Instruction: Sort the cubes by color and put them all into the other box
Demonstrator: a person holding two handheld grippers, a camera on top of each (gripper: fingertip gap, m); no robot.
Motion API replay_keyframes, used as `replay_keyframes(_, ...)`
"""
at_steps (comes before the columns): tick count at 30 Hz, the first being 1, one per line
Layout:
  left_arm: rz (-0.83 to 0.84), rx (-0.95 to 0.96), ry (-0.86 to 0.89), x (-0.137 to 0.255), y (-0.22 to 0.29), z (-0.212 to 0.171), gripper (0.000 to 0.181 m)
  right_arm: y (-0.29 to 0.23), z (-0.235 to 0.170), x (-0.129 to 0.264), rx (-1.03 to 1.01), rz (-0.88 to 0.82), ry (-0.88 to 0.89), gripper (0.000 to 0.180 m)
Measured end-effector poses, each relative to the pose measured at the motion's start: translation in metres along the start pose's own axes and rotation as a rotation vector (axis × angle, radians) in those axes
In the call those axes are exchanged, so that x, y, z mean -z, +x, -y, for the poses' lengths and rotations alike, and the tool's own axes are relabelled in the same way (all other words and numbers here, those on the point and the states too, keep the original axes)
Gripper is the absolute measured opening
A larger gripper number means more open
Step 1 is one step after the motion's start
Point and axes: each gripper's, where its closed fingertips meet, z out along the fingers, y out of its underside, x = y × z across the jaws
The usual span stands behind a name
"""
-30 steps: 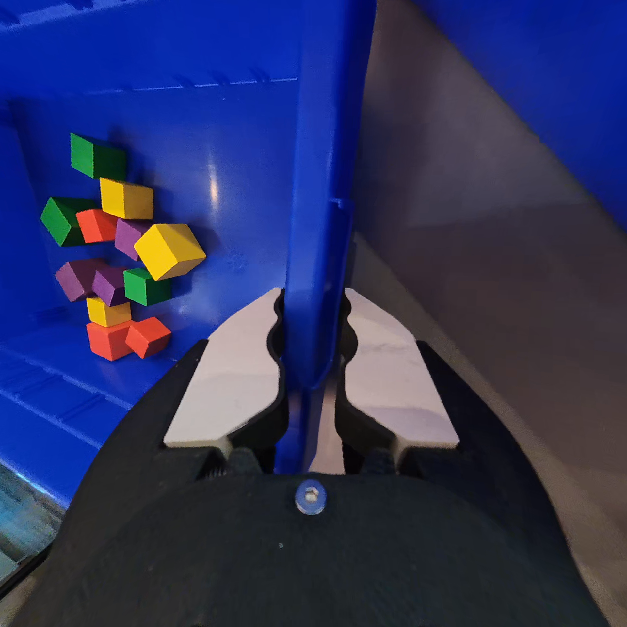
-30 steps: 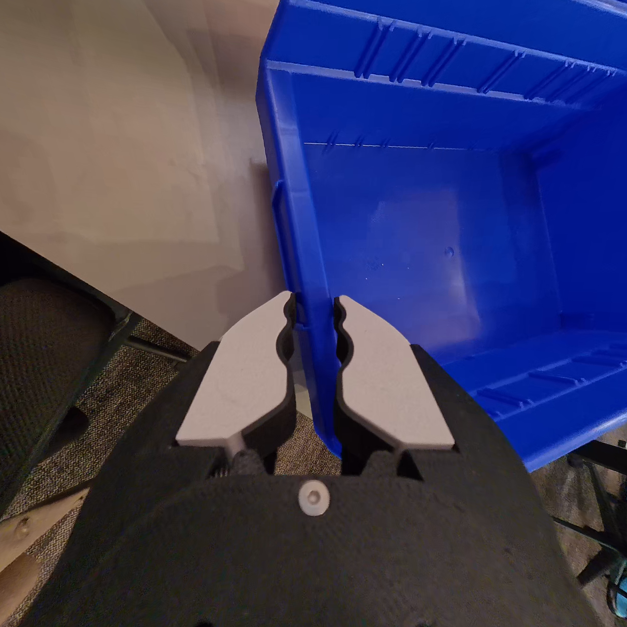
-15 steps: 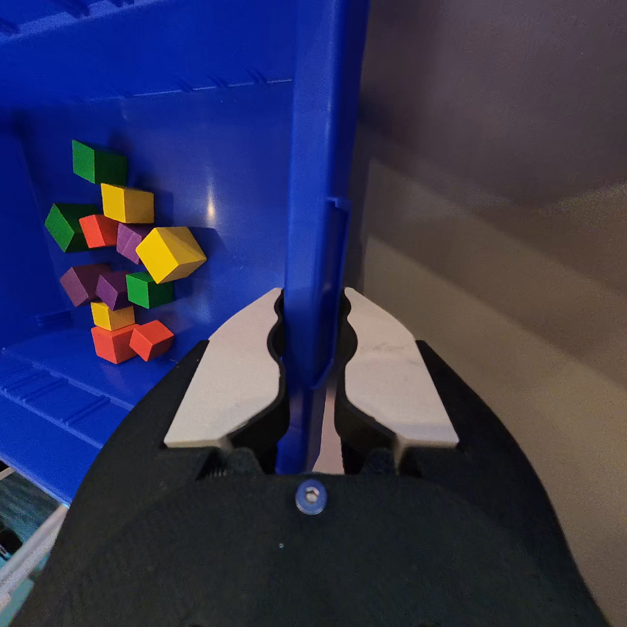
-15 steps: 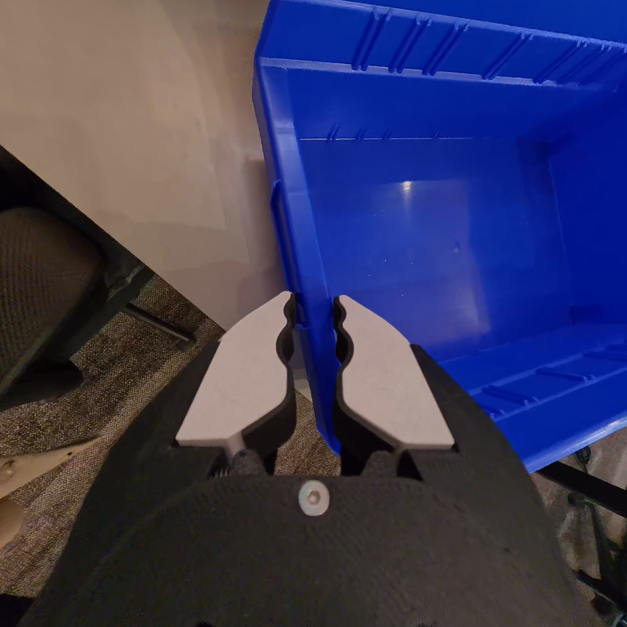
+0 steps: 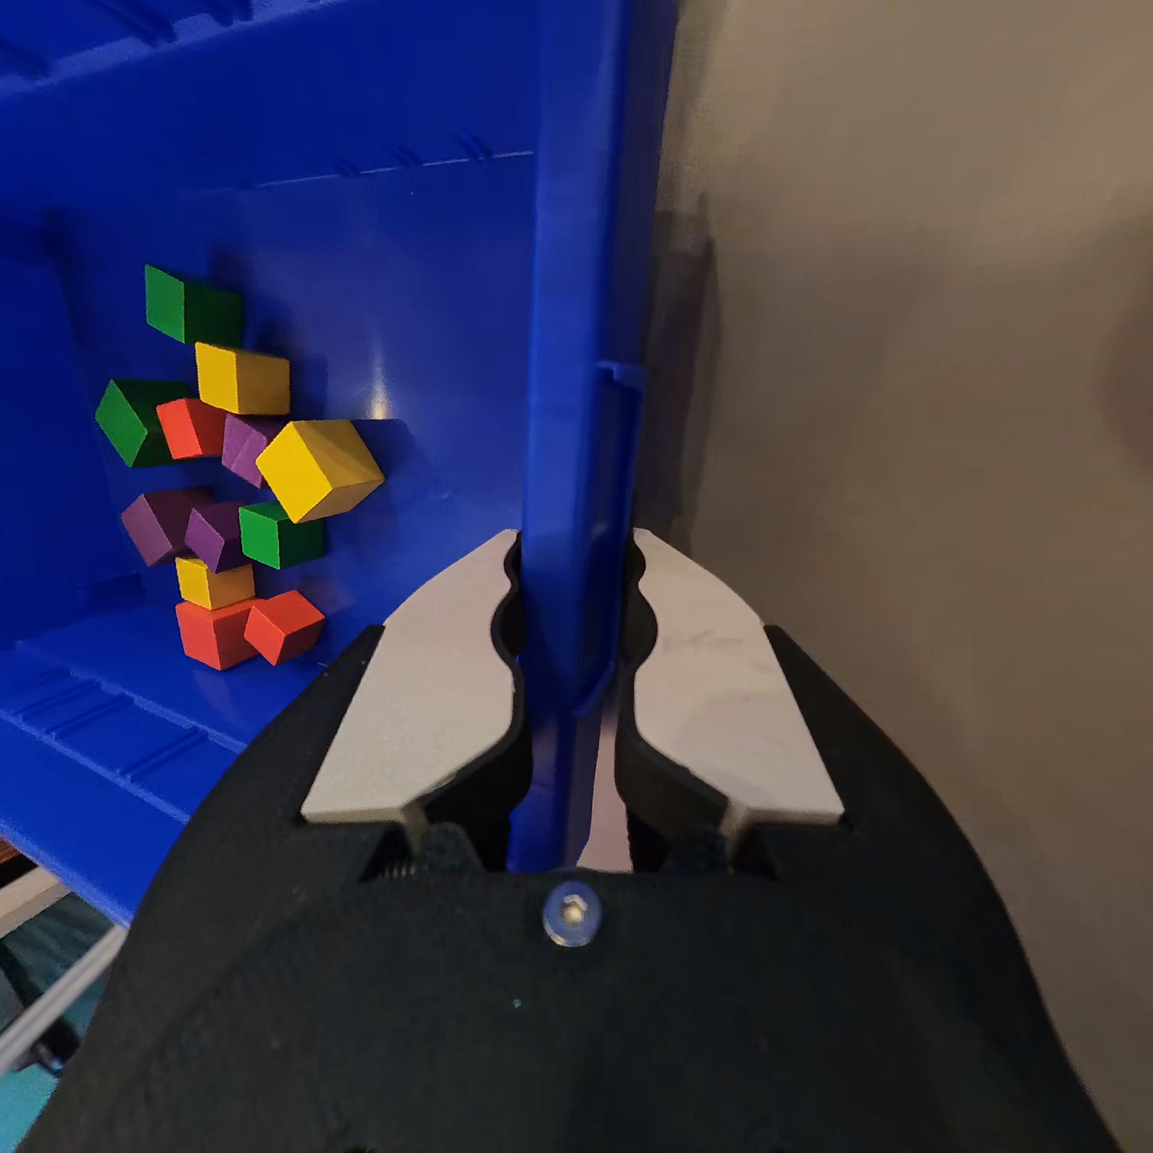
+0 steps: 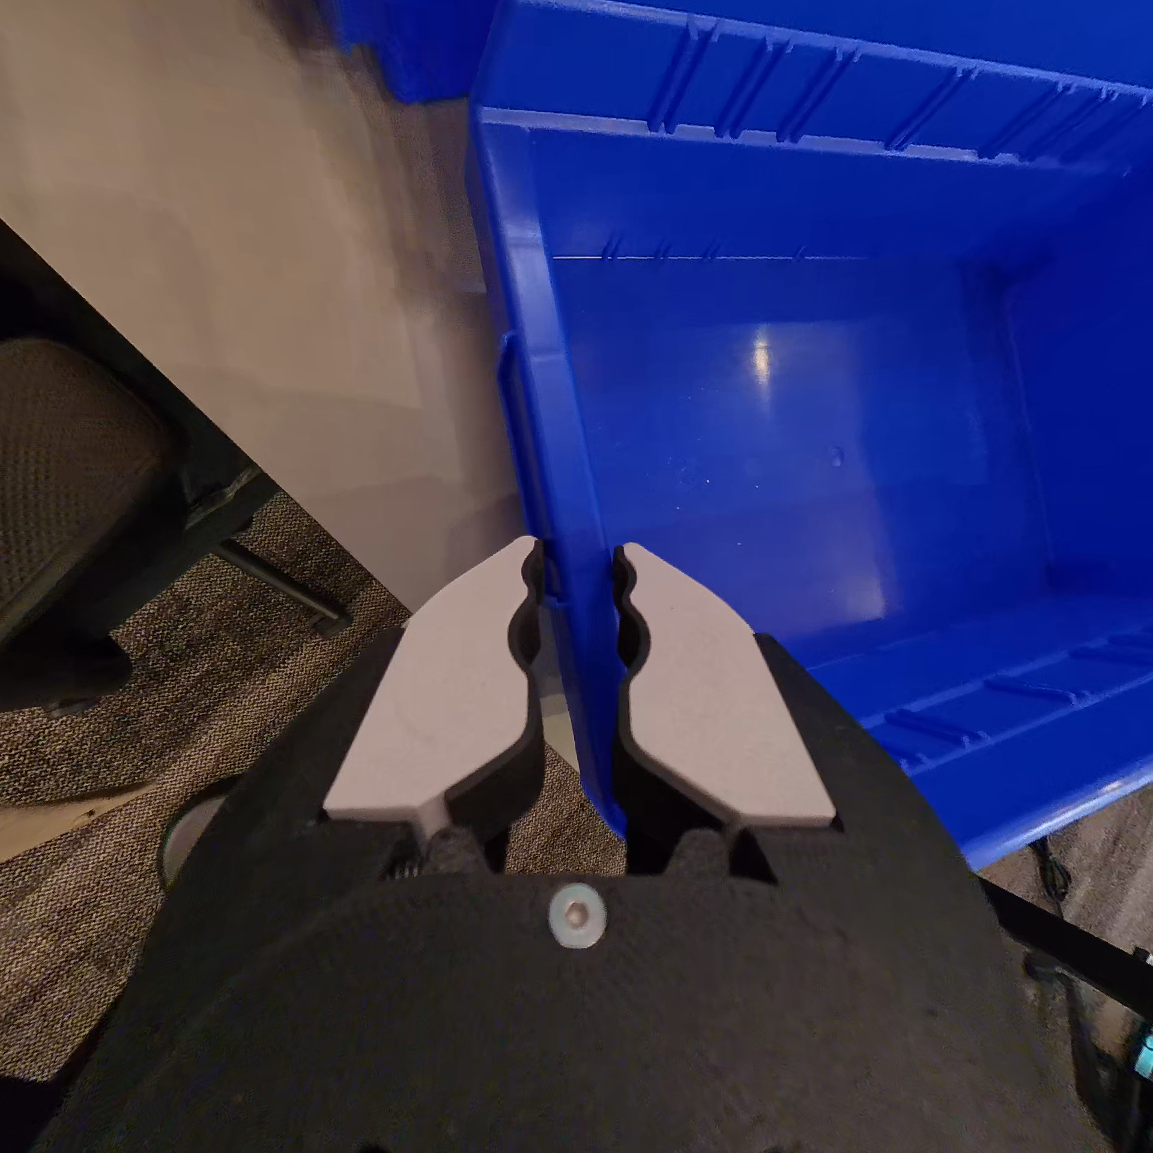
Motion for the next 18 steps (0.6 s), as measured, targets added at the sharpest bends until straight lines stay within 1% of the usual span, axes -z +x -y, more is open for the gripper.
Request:
replay_keyframes(8,0.004,0.037,-0.017,0.037,0.065,-0.035,0.029,-0.001,0.008,-0.005,0.024,0.005,0.011,0.021)
replay_keyframes(13,0.018,0.105,-0.043,0.057,0.093,-0.062,0.029,-0.004,0.019,-0.012,0.05,0.019,0.021,0.021)
replay_keyframes(18,0.035,0.182,-0.078,0.072,0.111,-0.094,0.029,-0.009,0.035,-0.022,0.085,0.044,0.034,0.021)
